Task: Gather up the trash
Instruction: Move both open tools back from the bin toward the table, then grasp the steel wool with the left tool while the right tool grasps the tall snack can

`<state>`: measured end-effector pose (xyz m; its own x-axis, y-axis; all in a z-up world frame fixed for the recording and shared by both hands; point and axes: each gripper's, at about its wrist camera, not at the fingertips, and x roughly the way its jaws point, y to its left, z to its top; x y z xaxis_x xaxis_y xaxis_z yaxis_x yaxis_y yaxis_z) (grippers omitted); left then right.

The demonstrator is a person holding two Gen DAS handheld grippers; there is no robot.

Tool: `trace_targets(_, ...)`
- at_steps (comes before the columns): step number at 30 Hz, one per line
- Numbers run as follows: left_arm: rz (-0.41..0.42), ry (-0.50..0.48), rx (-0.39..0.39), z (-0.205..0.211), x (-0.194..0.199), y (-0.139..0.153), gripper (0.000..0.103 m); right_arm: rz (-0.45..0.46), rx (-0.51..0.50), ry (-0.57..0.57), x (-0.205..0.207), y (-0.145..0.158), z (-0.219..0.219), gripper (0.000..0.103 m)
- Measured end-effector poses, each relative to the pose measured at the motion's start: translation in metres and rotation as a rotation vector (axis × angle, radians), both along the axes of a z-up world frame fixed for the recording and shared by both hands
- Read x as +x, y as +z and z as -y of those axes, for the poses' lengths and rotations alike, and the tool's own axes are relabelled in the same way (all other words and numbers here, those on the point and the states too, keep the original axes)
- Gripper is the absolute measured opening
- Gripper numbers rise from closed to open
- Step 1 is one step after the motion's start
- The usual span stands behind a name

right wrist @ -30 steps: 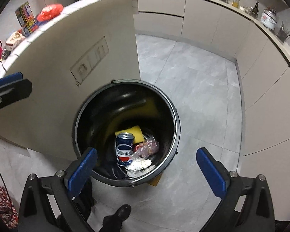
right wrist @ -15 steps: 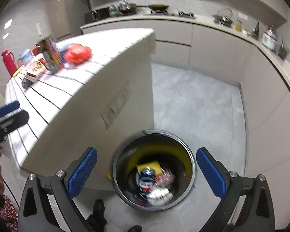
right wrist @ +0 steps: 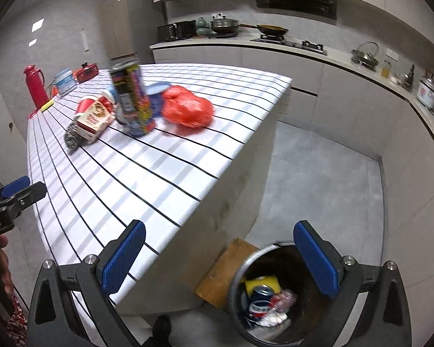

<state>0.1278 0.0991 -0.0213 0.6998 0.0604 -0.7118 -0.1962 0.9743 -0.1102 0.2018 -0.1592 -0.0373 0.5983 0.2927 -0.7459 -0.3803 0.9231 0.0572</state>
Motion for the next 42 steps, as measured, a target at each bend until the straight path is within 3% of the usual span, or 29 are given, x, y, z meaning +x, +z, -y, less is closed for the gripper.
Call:
trace_targets(4, 0.002, 0.027, -0.016, -0.032, 0.005, -0.003, 0.084, 0.013, 0.012, 0.014, 0.005, 0.008, -0.034, 0.098)
trace_targets(6, -0.001, 0.036, -0.02, -0.046, 0.011, -0.006, 0.081, 0.018, 0.009, 0.015, 0.009, 0.01, -0.046, 0.091)
trace_targets(10, -0.003, 0.057, -0.035, -0.073, 0.025, -0.014, 0.072, 0.024, 0.017, 0.02, 0.019, 0.014, -0.073, 0.088)
trace_targets(16, -0.022, 0.076, -0.071, -0.106, 0.056, -0.027, 0.069, 0.019, 0.021, 0.004, 0.045, 0.011, -0.111, 0.085)
trace_targets(29, -0.058, 0.042, -0.076, -0.136, 0.113, -0.046, 0.063, 0.002, 0.039, -0.049, 0.097, -0.009, -0.173, 0.079)
trace_targets(38, -0.065, 0.041, -0.078, -0.15, 0.123, -0.048, 0.063, 0.046, 0.043, -0.081, 0.121, -0.012, -0.191, 0.078)
trace_targets(42, -0.066, 0.034, -0.09, -0.151, 0.123, -0.049, 0.055, 0.08, 0.048, -0.094, 0.126, -0.012, -0.194, 0.078)
